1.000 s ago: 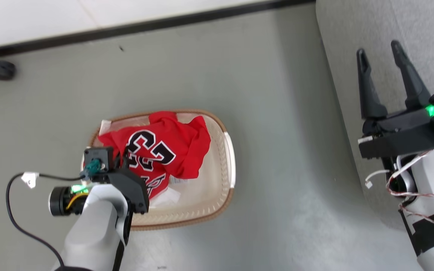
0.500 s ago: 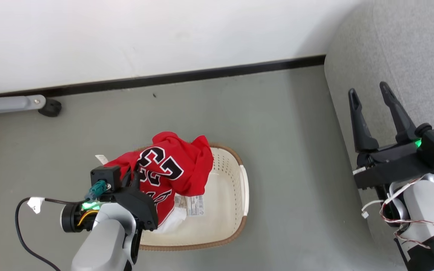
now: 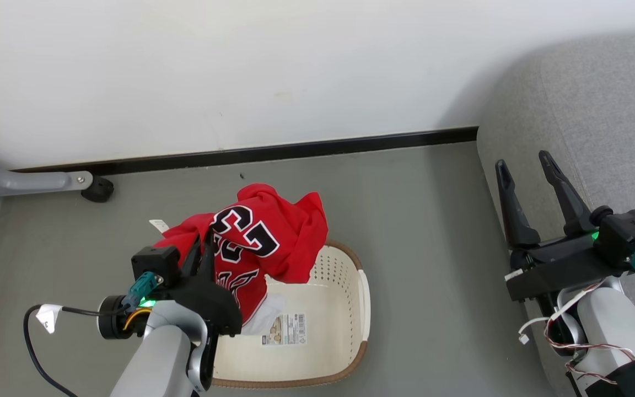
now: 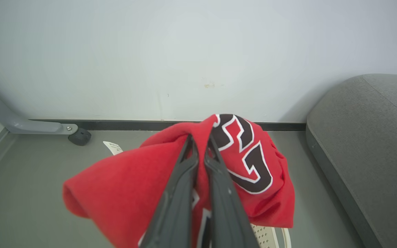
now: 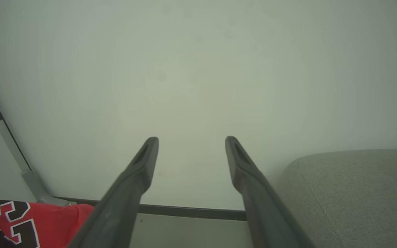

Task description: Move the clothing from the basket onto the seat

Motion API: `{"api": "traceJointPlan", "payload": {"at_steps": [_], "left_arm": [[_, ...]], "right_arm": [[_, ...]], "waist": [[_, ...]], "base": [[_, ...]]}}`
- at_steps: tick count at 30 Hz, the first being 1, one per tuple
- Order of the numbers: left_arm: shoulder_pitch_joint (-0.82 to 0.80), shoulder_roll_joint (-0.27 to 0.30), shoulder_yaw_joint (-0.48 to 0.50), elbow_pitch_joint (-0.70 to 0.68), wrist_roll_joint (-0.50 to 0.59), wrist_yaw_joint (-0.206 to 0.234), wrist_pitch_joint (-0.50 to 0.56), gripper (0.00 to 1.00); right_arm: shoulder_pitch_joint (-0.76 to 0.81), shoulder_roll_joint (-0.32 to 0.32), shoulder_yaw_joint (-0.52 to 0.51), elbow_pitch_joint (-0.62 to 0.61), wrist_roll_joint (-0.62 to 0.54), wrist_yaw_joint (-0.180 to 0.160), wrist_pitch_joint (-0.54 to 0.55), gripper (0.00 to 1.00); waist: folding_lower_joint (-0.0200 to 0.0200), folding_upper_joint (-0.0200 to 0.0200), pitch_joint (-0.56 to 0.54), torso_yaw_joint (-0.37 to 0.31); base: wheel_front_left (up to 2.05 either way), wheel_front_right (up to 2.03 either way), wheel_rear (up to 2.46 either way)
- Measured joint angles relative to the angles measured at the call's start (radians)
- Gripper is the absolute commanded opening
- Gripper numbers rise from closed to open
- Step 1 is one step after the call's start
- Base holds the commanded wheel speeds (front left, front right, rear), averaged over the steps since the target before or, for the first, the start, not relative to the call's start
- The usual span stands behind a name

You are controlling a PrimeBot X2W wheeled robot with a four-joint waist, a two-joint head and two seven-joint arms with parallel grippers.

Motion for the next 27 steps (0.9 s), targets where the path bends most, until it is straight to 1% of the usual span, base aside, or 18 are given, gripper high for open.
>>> {"api": "traceJointPlan", "payload": {"at_steps": [7,21,27], "left_arm": [[0.023,0.001,0.012,-0.122,0.013,0.000,0.000,0.00],[0.036,0.004,0.029,-0.441,0.074,-0.010,0.000,0.00],[0.034,0.016,0.036,-0.534,0.087,-0.012,-0.001,0.00]], "right_arm": [[0.012,0.014,0.002,-0.004,0.000,0.000,0.000,1.00],[0.032,0.018,-0.001,-0.003,0.000,0.003,0.000,1.00],[0.039,0.019,-0.001,-0.003,-0.001,0.003,0.000,1.00]], "waist": [[0.0000,0.0000,-0.026,-0.001],[0.0000,0.0000,-0.043,-0.003],[0.0000,0.0000,-0.045,-0.003]], "base": [[0.00,0.00,0.00],[0.00,0.00,0.00],[0.00,0.00,0.00]]}}
